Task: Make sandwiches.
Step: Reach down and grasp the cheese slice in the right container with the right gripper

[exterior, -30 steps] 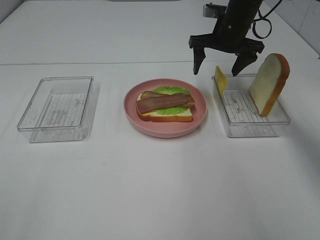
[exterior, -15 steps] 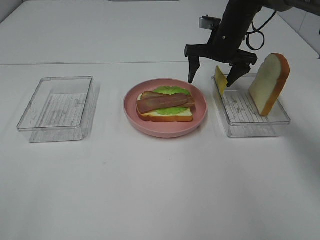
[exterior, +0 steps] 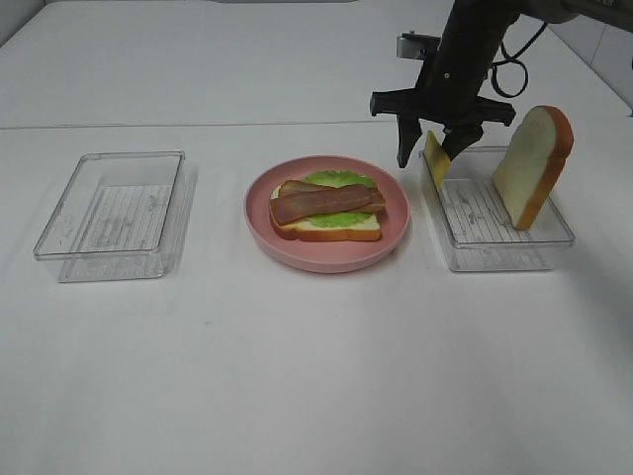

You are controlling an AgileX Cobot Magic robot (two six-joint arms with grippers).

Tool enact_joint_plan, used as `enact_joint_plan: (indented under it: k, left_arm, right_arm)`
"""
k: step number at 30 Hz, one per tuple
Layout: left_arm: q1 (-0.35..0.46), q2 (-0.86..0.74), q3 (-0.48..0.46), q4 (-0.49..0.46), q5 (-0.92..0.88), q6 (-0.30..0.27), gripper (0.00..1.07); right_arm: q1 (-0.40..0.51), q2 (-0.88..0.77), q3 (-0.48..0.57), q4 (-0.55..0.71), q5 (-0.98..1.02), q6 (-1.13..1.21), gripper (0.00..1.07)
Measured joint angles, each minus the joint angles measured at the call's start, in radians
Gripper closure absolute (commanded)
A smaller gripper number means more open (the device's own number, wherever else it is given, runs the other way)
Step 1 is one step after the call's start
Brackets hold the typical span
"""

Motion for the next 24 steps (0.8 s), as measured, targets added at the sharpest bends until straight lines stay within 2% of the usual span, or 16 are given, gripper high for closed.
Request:
enact_joint_plan:
  k: [15,16,17,19,20,21,22,24]
  left_arm:
    - [0.000,0.000,0.000,0.000,0.000,0.000,0.04]
    - [0.000,0.000,0.000,0.000,0.000,0.000,0.04]
    - [0.000,0.000,0.000,0.000,0.000,0.000,0.04]
    - [0.000,0.000,0.000,0.000,0.000,0.000,0.04]
    - [0.000,0.000,0.000,0.000,0.000,0.000,0.04]
    - [0.000,0.000,0.000,0.000,0.000,0.000,0.04]
    - [0.000,0.000,0.000,0.000,0.000,0.000,0.04]
    - [0.000,0.000,0.000,0.000,0.000,0.000,0.04]
  right_arm:
    - [0.000,0.000,0.000,-0.026,0.000,0.000,0.59]
    - [0.000,0.000,0.000,-0.026,0.000,0.000,0.64]
    - [0.000,0.000,0.000,-0.026,0.000,0.000,0.64]
    - [0.000,0.000,0.000,-0.026,0.000,0.000,0.76]
    - [0.000,0.000,0.000,-0.026,0.000,0.000,0.76]
    - [0.000,0.000,0.000,-0.026,0.000,0.000,0.84]
    - [0.000,0.000,0.000,-0.026,0.000,0.000,0.84]
    - [0.000,0.000,0.000,-0.026,0.000,0.000,0.96]
